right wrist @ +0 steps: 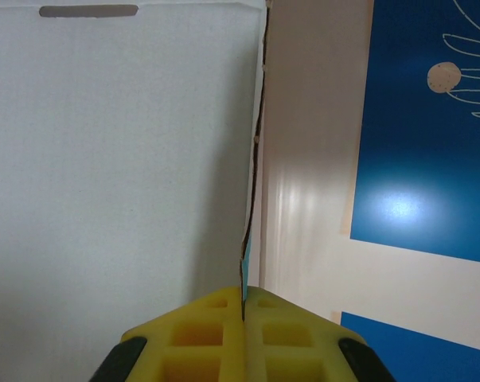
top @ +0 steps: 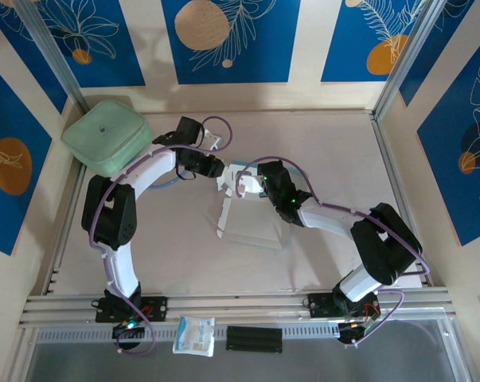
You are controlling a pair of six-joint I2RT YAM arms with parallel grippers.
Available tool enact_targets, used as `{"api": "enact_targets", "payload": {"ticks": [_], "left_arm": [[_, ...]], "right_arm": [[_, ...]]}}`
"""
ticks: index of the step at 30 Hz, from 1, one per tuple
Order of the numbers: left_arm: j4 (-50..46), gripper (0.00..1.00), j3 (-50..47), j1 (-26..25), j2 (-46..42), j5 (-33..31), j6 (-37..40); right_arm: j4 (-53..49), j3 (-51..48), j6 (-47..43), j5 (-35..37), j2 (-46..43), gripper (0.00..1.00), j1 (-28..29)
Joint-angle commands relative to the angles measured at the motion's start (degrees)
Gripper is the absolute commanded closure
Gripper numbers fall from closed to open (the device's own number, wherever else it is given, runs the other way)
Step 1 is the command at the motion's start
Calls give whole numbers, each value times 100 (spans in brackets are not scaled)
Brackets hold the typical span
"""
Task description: Fold the paper box
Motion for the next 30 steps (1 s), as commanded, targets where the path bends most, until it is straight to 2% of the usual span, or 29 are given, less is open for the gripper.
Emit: {"api": "enact_targets", "payload": {"ticks": [1, 7, 9, 12, 17, 21, 24, 30], "left_arm": [[-10, 71, 154, 44, 105, 260, 66], [447, 95, -112, 29, 74, 179, 46], [574, 100, -176, 34, 55, 113, 101], [822, 100, -321, 30, -29, -138, 235], [1262, 100, -603, 28, -227, -366, 424], [1301, 100, -632, 34, -246, -453, 484], [1295, 100, -662, 26, -256, -425, 485], [1350, 100, -693, 18, -261, -333, 467]], "right_arm": [[100, 178, 152, -9, 31, 100, 36], [-65, 147, 360, -113, -50, 99, 77], [-299, 150, 523, -204, -132, 96, 96], [-919, 242, 999, -354, -304, 85, 109], [-2623, 615, 2180, -1092, -813, 69, -35], [-3016, 513, 2436, -1262, -1128, 50, -288], [-3319, 509, 2535, -1320, -1243, 46, -394], [-3373, 729, 2444, -1229, -972, 49, -392]]}}
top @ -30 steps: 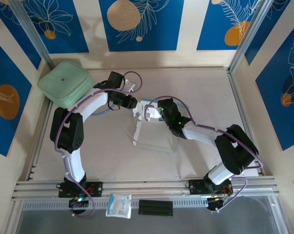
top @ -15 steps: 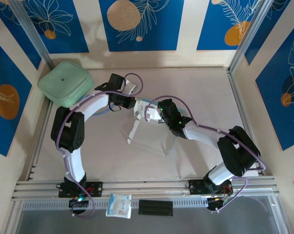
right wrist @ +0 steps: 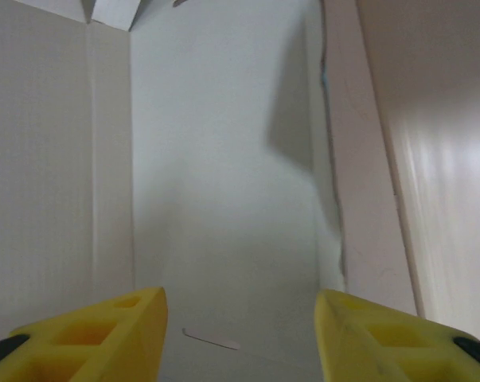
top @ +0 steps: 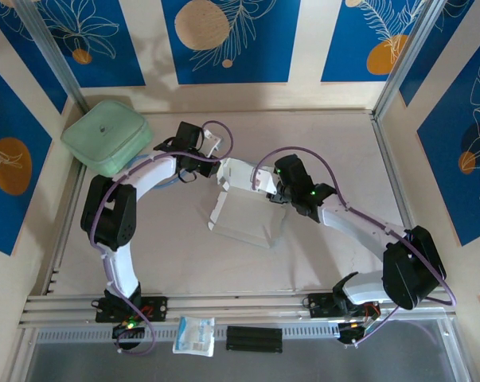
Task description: Fold the paper box
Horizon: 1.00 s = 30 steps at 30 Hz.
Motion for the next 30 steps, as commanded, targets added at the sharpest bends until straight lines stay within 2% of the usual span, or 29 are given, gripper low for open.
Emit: {"api": "enact_targets", "payload": {"ticks": [1, 7, 11, 12, 13, 16, 22, 28, 30], "left_arm": [[58, 100, -94, 9, -174, 33, 104], [13, 100, -96, -9, -187, 12, 148], [-33, 100, -77, -17, -174, -35, 166], [-34, 100, -76, -17, -184, -37, 164], [-35, 100, -77, -20, -189, -28, 171], [-30, 100, -75, -17, -203, -36, 175], [0, 100, -59, -17, -183, 7, 138], [-16, 100, -42, -26, -187, 0, 122], [-28, 100, -37, -24, -192, -7, 122]], "right_arm": [[-164, 345, 43, -52, 267, 51, 14], [227, 747, -489, 133, 751, 51, -40], [161, 1015, -697, -178, 770, 41, -123], [74, 1083, -682, -300, 749, 30, -154], [68, 1119, -671, -358, 738, 25, -169], [44, 1175, -720, -423, 744, 23, -217], [-236, 1485, -695, -565, 1100, 32, -485], [-431, 1755, -816, -647, 1489, 52, -547], [-424, 1804, -800, -661, 1570, 64, -556]]}}
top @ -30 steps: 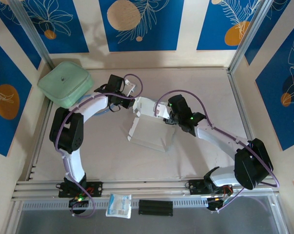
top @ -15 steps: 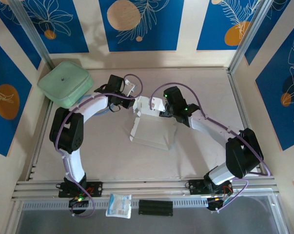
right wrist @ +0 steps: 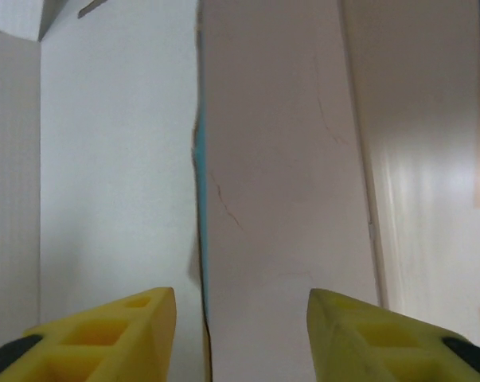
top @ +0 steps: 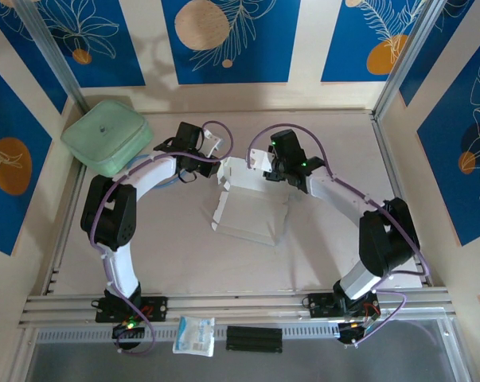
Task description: Fold the paper box
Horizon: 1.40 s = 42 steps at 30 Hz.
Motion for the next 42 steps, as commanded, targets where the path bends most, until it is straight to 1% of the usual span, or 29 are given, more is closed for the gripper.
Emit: {"api": "enact_targets", "payload": {"ticks": [1, 2, 7, 10, 11, 14, 18, 22, 26, 30, 36, 42], "left_arm": [[-63, 100, -9, -24, -194, -13, 118], [-67, 100, -9, -24, -192, -17, 118], [-77, 100, 17, -24, -207, 8, -3], [-136, 100, 64, -31, -286, 71, -442], [-208, 100, 118, -37, -298, 128, -673], [-396, 100, 315, -33, -315, 279, -1434], [-422, 100, 427, -33, -334, 419, -2282], [-540, 100, 553, -37, -264, 489, -2878], [-584, 100, 474, -50, -305, 369, -3291], [-120, 100, 64, -100, -482, 483, -3789], [626, 100, -806, -250, -691, 465, -4247], [1157, 95, -1470, -432, -821, 617, -4569]], "right_arm": [[-156, 199, -3, -181, 121, 69, -23], [-151, 220, -9, -170, 142, 74, -23], [-60, 204, -148, 61, 188, 87, 12], [233, 97, -314, 396, 188, 98, 84], [464, 44, -383, 559, 180, 100, 128], [1338, -198, -657, 983, 196, 100, 236], [1923, -303, -780, 1306, 321, 100, 352], [2289, -414, -727, 1452, 446, 100, 420], [2853, -553, -834, 1669, 598, 100, 487], [3043, -625, -721, 1698, 664, 100, 521], [3490, -934, -682, 1804, 676, 100, 601], [4244, -1372, -882, 1934, 656, 100, 678]]}}
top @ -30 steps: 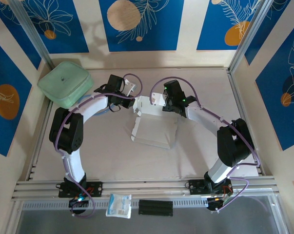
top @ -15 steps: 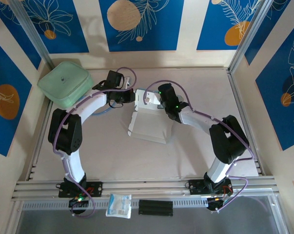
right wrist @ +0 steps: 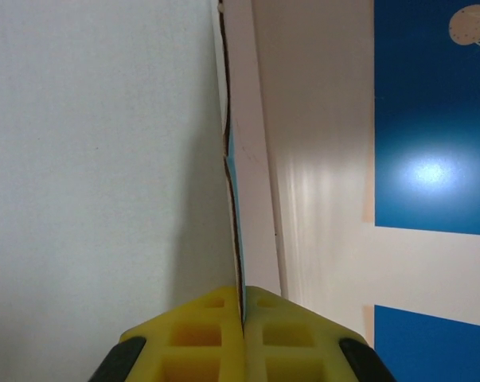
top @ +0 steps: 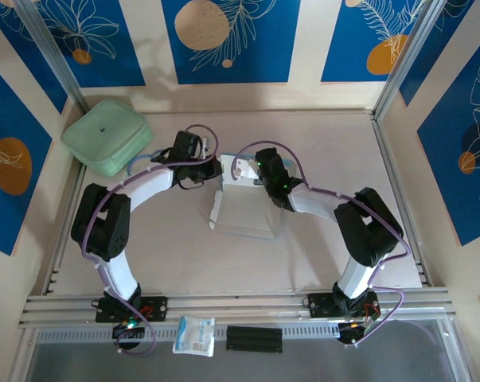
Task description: Fold the paper box
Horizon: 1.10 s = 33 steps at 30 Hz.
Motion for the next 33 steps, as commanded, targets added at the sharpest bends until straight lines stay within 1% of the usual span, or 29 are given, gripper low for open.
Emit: {"api": "enact_targets", "payload": {"ticks": [1, 6, 11, 16, 18, 19, 20, 22, 23, 24, 26, 27, 29, 31, 33], "left_arm": [[79, 93, -426, -211, -173, 359, -348], [452, 90, -1040, -230, -350, 367, -403], [809, 88, -1533, -236, -549, 435, -375], [1155, 87, -1841, -237, -747, 556, -289], [1302, 86, -1935, -230, -1052, 510, -19], [1299, 82, -1938, -213, -1226, 473, 231], [1151, 78, -1887, -204, -1457, 368, 629], [425, 74, -1595, -156, -1826, -152, 1584], [-165, 71, -1279, -123, -1909, -531, 2076], [-950, 70, -866, -77, -1879, -948, 2503], [-2005, 69, -63, 95, -1610, -1394, 2970], [-2454, 68, 363, 226, -1403, -1332, 3095], [-3194, 66, 1140, 453, -947, -921, 3234], [-3782, 64, 1803, 525, -494, -651, 3433], [-4248, 63, 2456, 523, -103, -553, 3594]], "right_arm": [[942, -250, -78, 321, 44, 100, 50], [1475, -606, -348, 375, -29, 100, 112], [2260, -1080, -919, 416, -36, 100, 256], [2289, -1248, -1057, 394, -33, 100, 305], [2222, -1228, -1056, 401, -39, 100, 305], [2206, -1222, -1068, 399, -50, 100, 305], [2174, -1207, -1088, 394, -76, 100, 306], [2068, -1165, -1100, 370, -137, 100, 307], [1969, -1152, -1094, 359, -174, 100, 305], [1884, -1120, -1071, 351, -210, 100, 297], [1777, -1125, -1003, 324, -277, 100, 299], [1712, -1125, -958, 316, -311, 100, 297], [1613, -1117, -890, 328, -336, 100, 301], [1572, -1147, -869, 341, -349, 100, 300], [1516, -1173, -854, 326, -373, 100, 298]]}}
